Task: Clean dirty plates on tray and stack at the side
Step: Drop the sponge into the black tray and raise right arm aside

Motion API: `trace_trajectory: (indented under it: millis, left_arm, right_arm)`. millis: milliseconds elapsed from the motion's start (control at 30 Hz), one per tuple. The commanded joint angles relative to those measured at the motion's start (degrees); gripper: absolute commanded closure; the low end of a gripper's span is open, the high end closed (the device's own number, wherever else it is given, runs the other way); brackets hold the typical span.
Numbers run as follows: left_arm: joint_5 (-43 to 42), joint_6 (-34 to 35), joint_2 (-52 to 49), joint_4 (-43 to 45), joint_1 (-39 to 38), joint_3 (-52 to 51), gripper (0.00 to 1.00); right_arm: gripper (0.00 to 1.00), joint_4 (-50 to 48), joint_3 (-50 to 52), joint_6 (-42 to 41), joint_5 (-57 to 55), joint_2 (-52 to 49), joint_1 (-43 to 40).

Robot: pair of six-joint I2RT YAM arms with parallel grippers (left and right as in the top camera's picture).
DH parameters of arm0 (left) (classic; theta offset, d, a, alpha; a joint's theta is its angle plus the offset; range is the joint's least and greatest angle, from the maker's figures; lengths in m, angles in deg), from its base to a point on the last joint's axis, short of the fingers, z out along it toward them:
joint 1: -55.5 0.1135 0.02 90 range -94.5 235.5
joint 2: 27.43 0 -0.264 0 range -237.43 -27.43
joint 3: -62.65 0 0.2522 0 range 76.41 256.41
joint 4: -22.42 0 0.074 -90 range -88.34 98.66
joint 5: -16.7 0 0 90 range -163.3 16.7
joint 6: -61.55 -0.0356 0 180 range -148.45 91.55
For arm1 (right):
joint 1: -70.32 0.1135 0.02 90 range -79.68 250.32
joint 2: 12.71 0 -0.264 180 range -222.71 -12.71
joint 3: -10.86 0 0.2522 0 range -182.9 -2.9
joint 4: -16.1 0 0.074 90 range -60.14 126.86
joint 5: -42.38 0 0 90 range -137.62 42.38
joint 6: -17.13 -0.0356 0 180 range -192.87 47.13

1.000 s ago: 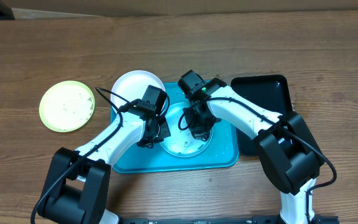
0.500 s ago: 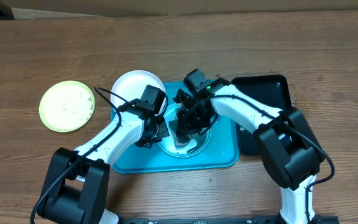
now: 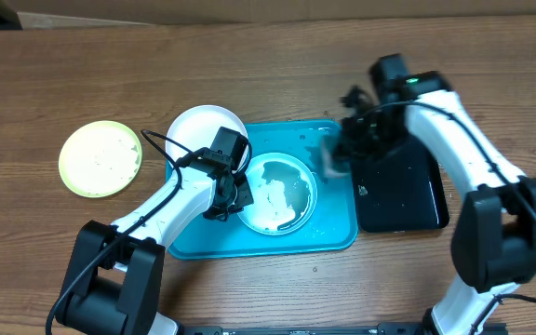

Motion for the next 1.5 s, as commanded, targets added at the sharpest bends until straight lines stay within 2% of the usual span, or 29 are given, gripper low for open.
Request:
trace_trajectory:
  millis: [0, 100, 167, 533, 567, 600, 633, 667, 733, 900, 1033, 1267, 1300, 1367, 1467]
  left_arm:
    - [-0.09, -0.96, -0.68, 0.02, -0.13, 0.52, 0.96]
    - [-0.13, -0.96, -0.66, 0.20, -0.13, 0.52, 0.96]
    - [-0.24, -0.96, -0.68, 0.28, -0.13, 0.52, 0.96]
    - [-0.26, -1.20, -0.68, 0.37, -0.13, 0.52, 0.96]
    - [-0.28, -1.20, -0.66, 0.37, -0.13, 0.52, 0.96]
    - [-0.28, -1.20, -0.68, 0.39, -0.13, 0.52, 0.96]
    - [-0.28, -1.18, -0.66, 0.42, -0.13, 0.52, 0.96]
    - [-0.31, -1.18, -0.68, 0.42, -0.13, 0.52, 0.95]
    - [-0.37, -1.16, -0.66, 0.44, -0.13, 0.52, 0.94]
    - [-0.44, -1.18, -0.68, 0.42, -0.13, 0.52, 0.88]
    - [-0.48, -1.18, -0.68, 0.42, -0.13, 0.52, 0.86]
    - [-1.07, -1.66, -2.12, 0.76, -0.13, 0.52, 0.87]
    - [-1.62, -2.01, -2.36, 0.92, -0.11, 0.52, 0.88]
    - [-1.77, -2.03, -2.51, 1.09, -0.07, 0.52, 0.88]
    - [-1.79, -2.01, -2.49, 1.16, -0.07, 0.55, 0.89]
  right_arm:
    - [0.96, 2.75, -1.31, 1.25, -15.39, 1.44, -4.26]
    - [0.96, 4.50, 0.11, 1.01, -26.45, 1.44, -6.73]
    - [0.96, 4.39, 1.55, 0.85, -29.64, 1.44, -7.56]
    - [0.96, -7.39, 11.19, 0.61, -31.76, 1.40, -7.87]
    - [0.88, -7.96, 11.37, 0.61, -31.74, 1.40, -7.87]
    - [0.72, -8.31, 11.34, 0.59, -31.71, 1.40, -7.87]
    - [0.60, -8.33, 11.19, 0.59, -31.71, 1.42, -7.87]
    - [0.52, -8.17, 10.75, 0.59, -31.69, 1.42, -7.87]
    - [0.44, -7.17, 9.22, 0.57, -31.69, 1.42, -7.89]
    - [0.33, -2.58, 1.66, -0.94, -31.76, 1.42, -9.07]
    - [0.20, -1.86, -2.80, -2.40, -31.74, 1.42, -11.76]
    - [0.19, -3.56, -2.62, -4.17, -31.71, 1.33, -20.02]
    - [0.16, -3.50, -2.62, -4.17, -31.71, 1.33, -21.11]
    - [0.00, -3.23, -2.62, -4.15, -31.71, 1.33, -22.91]
    - [0.00, -3.39, -2.62, -4.13, -31.74, 1.33, -25.33]
